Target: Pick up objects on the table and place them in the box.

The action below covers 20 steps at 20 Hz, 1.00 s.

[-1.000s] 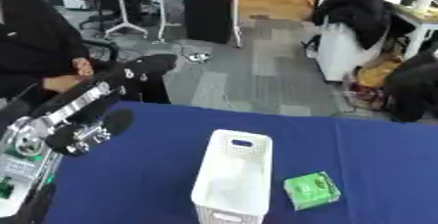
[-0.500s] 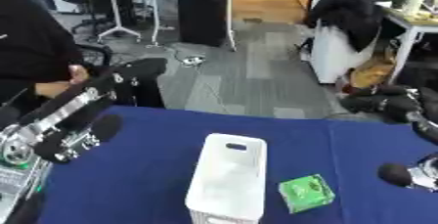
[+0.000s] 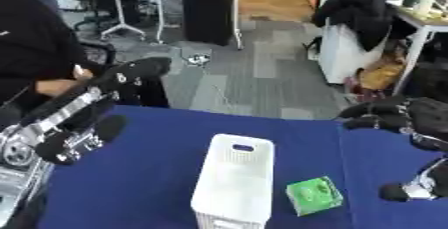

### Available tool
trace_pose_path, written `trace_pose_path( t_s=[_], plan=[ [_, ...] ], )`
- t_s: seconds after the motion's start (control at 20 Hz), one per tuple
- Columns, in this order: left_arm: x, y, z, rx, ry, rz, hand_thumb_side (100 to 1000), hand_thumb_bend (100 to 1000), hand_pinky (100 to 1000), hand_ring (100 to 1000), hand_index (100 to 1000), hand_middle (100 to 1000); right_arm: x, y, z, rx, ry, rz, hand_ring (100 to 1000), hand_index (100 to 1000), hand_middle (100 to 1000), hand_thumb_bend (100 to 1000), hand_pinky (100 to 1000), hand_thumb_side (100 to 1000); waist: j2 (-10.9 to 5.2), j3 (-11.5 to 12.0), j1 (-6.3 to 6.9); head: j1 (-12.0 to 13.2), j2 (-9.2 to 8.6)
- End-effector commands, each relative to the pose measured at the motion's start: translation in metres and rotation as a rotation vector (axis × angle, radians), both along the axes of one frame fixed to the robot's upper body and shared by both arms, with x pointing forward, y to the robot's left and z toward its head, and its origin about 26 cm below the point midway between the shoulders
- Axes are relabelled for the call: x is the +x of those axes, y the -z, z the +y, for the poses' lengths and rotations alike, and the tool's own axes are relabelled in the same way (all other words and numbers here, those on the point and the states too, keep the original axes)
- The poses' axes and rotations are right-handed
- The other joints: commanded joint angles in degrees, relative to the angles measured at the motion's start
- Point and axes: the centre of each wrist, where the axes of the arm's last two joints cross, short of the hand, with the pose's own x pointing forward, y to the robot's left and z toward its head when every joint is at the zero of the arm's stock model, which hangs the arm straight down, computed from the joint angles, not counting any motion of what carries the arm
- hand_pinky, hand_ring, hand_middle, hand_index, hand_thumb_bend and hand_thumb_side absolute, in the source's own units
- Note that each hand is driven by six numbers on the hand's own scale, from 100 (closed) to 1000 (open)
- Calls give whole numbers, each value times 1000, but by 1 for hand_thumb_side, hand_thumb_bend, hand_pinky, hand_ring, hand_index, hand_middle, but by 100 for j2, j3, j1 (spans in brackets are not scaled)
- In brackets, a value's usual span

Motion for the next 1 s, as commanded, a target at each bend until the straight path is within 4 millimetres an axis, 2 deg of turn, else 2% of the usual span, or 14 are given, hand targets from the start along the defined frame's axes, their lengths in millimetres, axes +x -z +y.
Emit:
trace_pose_path(
  t_s=[0.05,0.3,0.35,0.4,1.0],
  plan=[
    [-2,-10,5,231,114,-188,884,100,996,1000,1000,1000,5,-11,-5,-55,13,-41,827,910,887,652,793,1000,-58,18,-3,-32,14],
    [-1,-10,3,230,122,-188,881,100,996,1000,1000,1000,21,-1,-4,-96,16,-15,843,936,901,667,822,1000,-57,51,-5,-102,-5],
    [-1,-10,3,229,123,-189,879,100,996,1000,1000,1000,23,1,-4,-102,13,-11,846,940,902,639,824,1000,-56,54,-5,-103,-5],
    [-1,-10,3,229,124,-190,879,100,996,1000,1000,1000,26,1,-4,-107,14,-7,846,940,902,674,824,1000,-55,58,-4,-99,-5],
    [-1,-13,-1,223,138,-197,878,100,996,1000,1000,1000,54,13,-9,-190,15,30,866,947,909,708,845,1000,-36,142,-16,-76,62]
  ],
)
